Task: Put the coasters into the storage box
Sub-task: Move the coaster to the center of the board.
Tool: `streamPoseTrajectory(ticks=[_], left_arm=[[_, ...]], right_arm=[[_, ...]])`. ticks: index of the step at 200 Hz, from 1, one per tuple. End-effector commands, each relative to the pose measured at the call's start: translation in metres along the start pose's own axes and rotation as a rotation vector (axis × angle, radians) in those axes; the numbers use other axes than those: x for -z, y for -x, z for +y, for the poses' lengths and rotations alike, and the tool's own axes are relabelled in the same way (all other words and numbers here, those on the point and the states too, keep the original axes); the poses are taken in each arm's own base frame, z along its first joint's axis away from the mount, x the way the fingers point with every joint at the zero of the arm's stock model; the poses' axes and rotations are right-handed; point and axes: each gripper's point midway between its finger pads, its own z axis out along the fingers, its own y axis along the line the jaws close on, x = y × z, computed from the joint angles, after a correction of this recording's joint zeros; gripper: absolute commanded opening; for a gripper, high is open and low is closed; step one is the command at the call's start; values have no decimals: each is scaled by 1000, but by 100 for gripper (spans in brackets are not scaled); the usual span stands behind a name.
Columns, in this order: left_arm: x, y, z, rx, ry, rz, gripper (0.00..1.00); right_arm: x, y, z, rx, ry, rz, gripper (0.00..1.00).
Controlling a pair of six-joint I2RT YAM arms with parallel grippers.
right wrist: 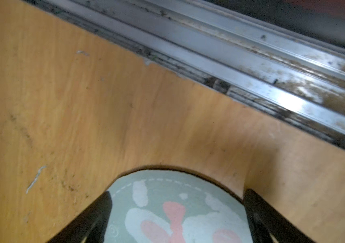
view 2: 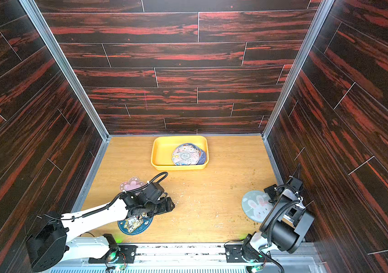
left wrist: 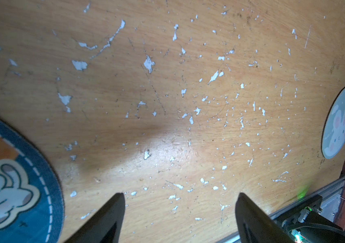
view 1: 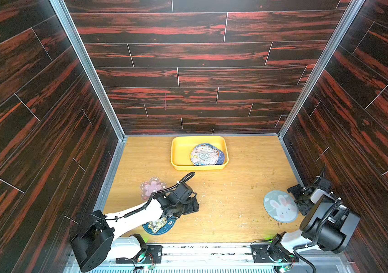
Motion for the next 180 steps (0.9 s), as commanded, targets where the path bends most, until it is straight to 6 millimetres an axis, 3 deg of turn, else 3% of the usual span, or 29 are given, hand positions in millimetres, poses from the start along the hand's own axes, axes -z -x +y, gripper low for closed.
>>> streamPoseTrajectory(ticks=[1,44,155,180], left_arm=[[3,5,-3,6,-12,-20,86],[2,3,-1,18,-22,-28,86],[5,2,2,23,-43,-48,86],[5,2,2,22,-46,-49,86]], right_arm=[[-18,-58,-5,12,26,218,98],[-13,-92,2,81,33,311,98],[5,-211,78,314,71,503,98],[14,-221,95,380,78,490,98]])
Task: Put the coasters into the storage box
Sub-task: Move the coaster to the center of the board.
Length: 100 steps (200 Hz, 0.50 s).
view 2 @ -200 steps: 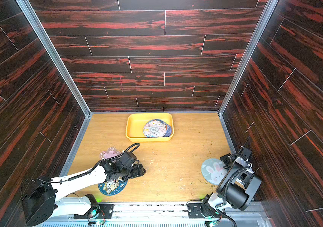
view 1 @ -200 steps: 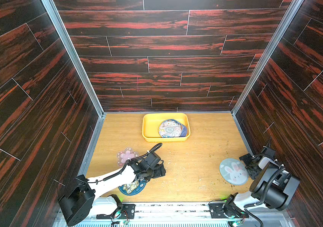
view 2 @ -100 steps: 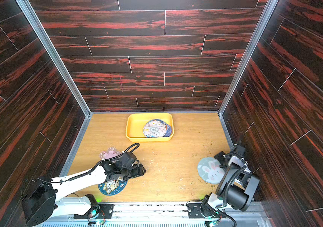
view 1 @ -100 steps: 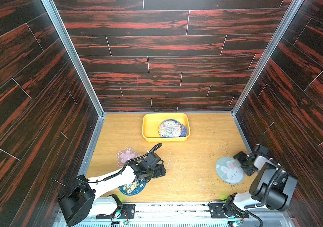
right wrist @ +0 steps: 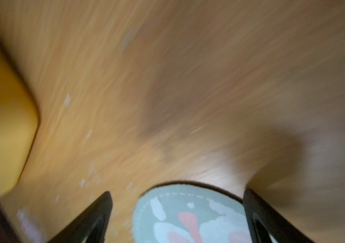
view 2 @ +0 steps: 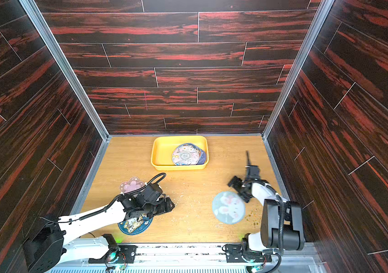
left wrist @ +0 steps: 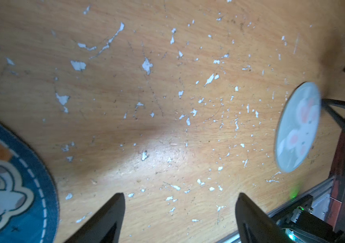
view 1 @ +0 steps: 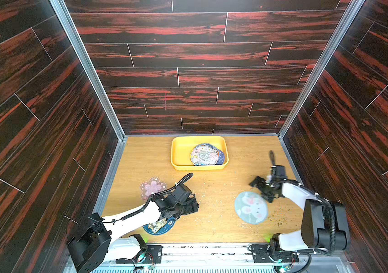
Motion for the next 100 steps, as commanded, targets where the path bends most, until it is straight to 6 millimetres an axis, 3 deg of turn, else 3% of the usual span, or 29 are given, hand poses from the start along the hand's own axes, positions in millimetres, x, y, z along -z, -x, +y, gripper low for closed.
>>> streamPoseTrajectory(ticks=[1,31,51,100], left_arm=[[3,2,2,7,-4,-21,86],[4,3,1,3,-8,-23,86],[5,3,0,1,-12,-26,86],[6,3,2,3,-12,-33,86]], right_arm=[[-7,-53,-17,-90,-107,184,98],[23,-29,-13,-1,-174,76,98],[40,-24,-20,37,-219,47,99],[42,-58,-47,29,-243,108,99]])
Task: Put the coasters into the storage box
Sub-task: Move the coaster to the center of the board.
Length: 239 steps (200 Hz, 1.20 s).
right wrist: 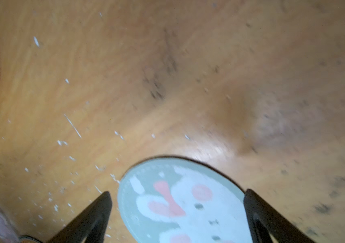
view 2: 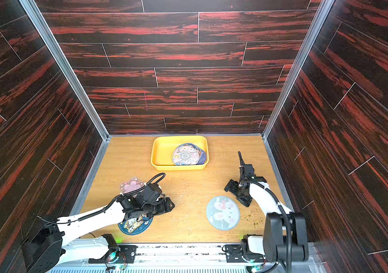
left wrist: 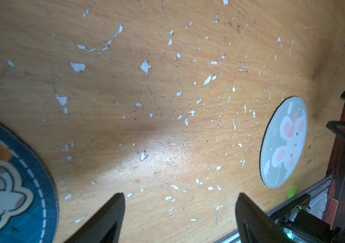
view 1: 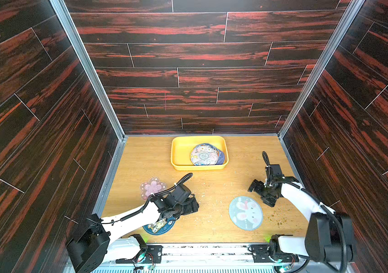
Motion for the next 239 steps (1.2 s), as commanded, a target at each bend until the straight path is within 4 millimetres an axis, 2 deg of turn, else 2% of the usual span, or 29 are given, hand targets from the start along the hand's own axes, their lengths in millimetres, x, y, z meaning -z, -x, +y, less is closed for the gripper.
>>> streamPoseTrajectory(ticks=[1,16,74,128,167,193,239], left_arm=[[4,3,2,4,-2,-26,86],[4,3,2,4,-5,-26,86],[5,2,1,-5,-8,-20,86],[6,1,5,5,-6,-26,86],[4,0,8,4,-1,-25,86],[3,0,11,4,10,-28,86],[1,-1,17,-7,35,-29,86]], right_arm=[[-3,-30,-26,-10,-67,73,98],[-8,-39,-31,-23,-65,88,99],[-21,-45,-42,-71,-102,97,99],[-33,-64,-32,-70,-27,149,98],[-40,-94,-7,-7,7,212,99],[-49,-116,17,52,21,246,98],[-62,-139,80,200,53,268,99]])
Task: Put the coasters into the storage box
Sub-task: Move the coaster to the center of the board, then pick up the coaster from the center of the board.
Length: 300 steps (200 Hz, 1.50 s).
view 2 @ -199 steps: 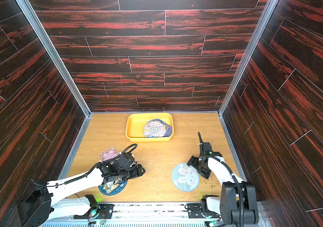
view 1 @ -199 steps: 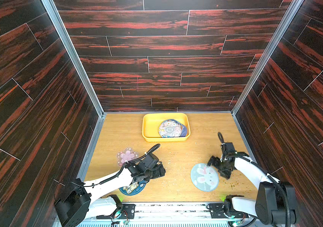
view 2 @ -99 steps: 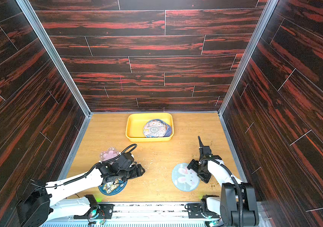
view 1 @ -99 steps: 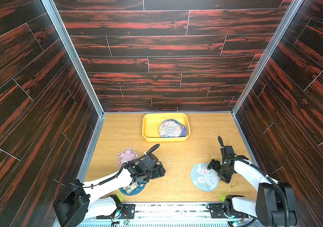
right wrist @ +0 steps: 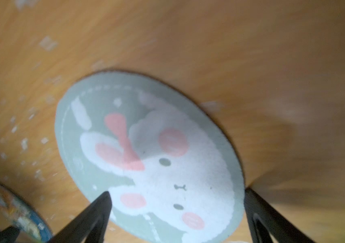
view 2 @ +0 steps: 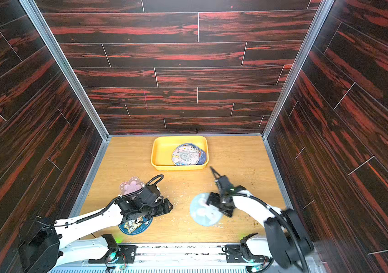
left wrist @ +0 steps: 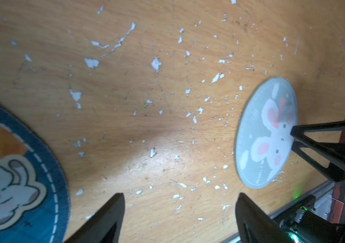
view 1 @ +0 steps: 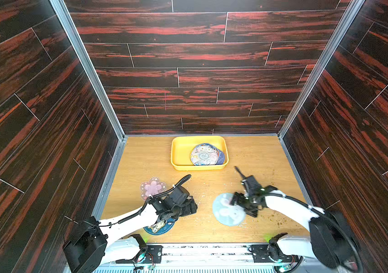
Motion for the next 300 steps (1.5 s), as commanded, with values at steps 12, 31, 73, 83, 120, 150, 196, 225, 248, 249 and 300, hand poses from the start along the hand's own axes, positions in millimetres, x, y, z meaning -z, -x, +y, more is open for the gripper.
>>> streamPoseTrajectory(ticks=[12,31,73,83,120,150,196,225,248,249,300], left_arm=[[0,3,7,-10,29,-22,86],[-1,7,9,-20,47,-40,86],[-4,15,15,-48,98,-68,85],[-5,17,16,-52,107,-76,84],[-16,25,13,-87,121,-86,78],[-22,29,3,-106,106,-75,72],[-39,30,-1,-114,108,-39,66],[-48,28,-1,-111,115,-20,64],[-54,27,0,-109,126,-3,63],[-54,27,0,-109,127,-2,63],[-62,24,-1,-98,121,20,59]], right_arm=[[-32,-26,35,47,11,107,98],[-39,-30,56,110,16,121,99],[-35,-28,81,226,11,120,99],[-30,-23,80,246,-4,102,98],[-19,-11,78,296,-13,69,93],[-18,-1,80,321,-11,55,89],[-26,0,83,334,-8,73,83],[-33,-2,82,334,-10,95,80],[-39,-6,78,336,-15,116,79],[-39,-6,78,336,-15,117,79],[-45,-10,79,332,2,139,69]])
